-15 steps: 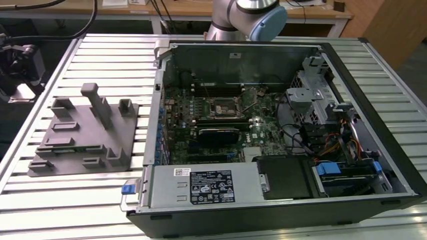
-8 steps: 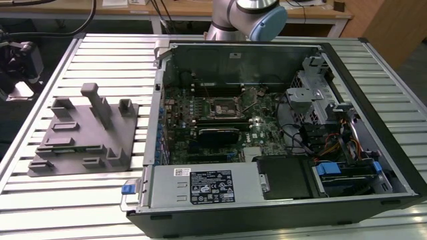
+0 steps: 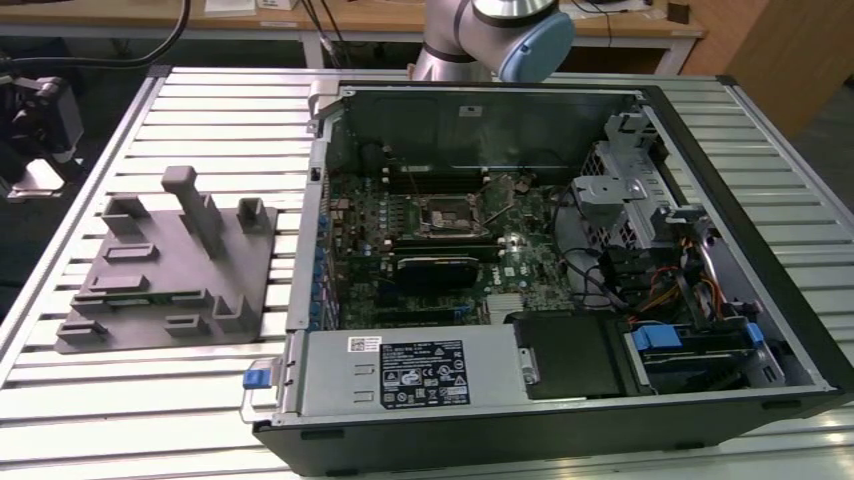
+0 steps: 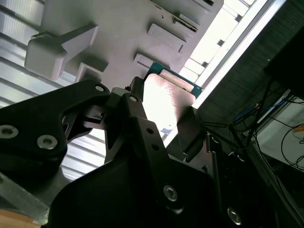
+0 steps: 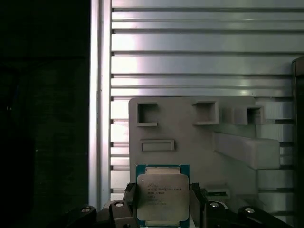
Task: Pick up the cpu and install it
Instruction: 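Pick up the cpu and move it towards the insertion slot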
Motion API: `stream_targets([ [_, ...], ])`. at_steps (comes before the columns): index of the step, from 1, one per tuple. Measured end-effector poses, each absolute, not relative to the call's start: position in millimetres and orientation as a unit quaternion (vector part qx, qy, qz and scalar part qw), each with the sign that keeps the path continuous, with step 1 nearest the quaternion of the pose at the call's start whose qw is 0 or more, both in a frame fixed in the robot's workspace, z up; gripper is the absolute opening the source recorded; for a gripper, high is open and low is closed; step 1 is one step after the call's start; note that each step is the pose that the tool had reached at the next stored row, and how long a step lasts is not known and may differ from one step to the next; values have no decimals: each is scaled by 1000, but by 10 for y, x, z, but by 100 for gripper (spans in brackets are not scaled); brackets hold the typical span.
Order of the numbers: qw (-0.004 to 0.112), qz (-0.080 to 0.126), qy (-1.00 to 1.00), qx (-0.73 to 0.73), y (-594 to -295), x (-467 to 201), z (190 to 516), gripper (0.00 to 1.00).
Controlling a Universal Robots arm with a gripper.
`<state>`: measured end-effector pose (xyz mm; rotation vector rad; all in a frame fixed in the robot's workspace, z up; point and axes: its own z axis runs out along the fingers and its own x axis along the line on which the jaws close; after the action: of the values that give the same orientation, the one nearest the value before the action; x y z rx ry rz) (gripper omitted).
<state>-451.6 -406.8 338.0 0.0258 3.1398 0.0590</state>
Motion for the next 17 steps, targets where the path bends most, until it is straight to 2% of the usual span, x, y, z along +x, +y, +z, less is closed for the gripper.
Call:
stream_targets([
  [17,1,19,1000,8,-4068,-4516,3471,53],
])
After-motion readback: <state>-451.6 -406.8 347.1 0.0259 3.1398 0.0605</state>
